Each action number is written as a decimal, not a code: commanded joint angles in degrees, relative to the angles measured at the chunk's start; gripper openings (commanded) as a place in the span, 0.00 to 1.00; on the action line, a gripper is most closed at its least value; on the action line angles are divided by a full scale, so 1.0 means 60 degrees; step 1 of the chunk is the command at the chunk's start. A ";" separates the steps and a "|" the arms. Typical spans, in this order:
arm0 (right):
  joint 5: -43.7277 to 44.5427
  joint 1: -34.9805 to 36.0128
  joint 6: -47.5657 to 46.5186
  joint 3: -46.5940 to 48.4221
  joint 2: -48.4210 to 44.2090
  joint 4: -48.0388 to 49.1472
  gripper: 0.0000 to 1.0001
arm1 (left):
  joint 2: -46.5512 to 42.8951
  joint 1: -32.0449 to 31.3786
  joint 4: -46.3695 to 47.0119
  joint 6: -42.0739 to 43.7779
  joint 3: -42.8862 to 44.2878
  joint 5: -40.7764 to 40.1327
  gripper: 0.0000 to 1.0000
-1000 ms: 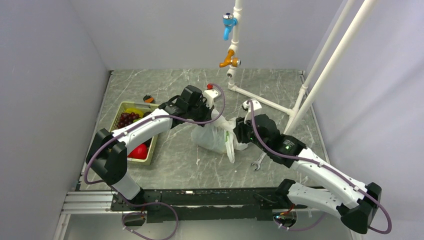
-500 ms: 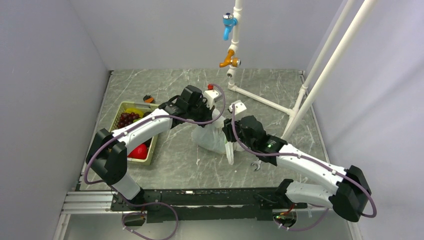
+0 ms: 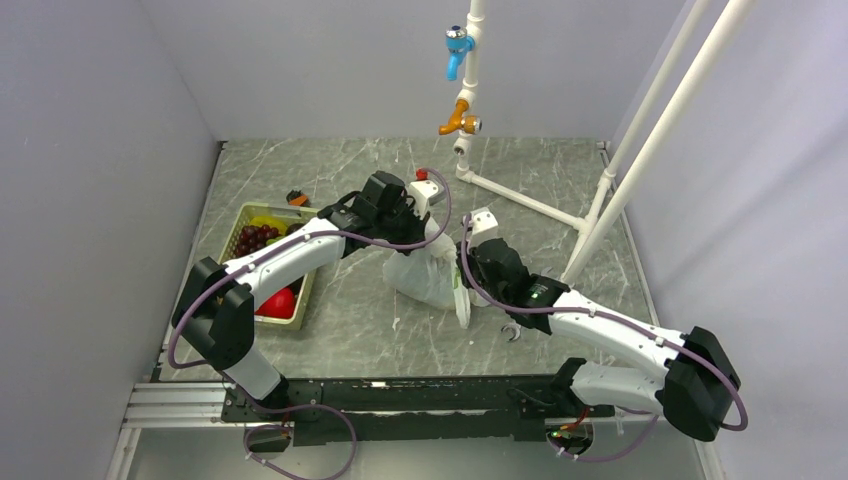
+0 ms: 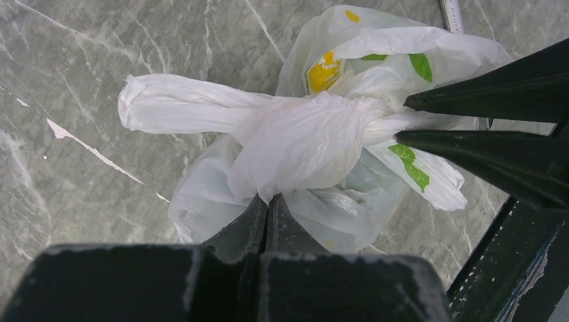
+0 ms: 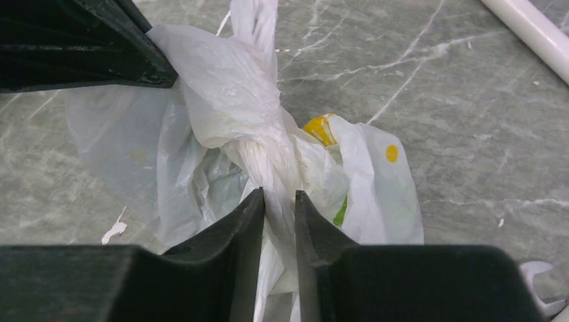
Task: Take the fake fruits out of the plastic bag
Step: Untie the plastic bag at the center of the board.
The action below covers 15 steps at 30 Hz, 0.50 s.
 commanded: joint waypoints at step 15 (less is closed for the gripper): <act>0.0465 -0.0140 0.1096 -0.1034 -0.2811 -0.0846 0.00 | -0.0447 0.0532 0.0325 -0.0673 0.0047 -0.1373 0.00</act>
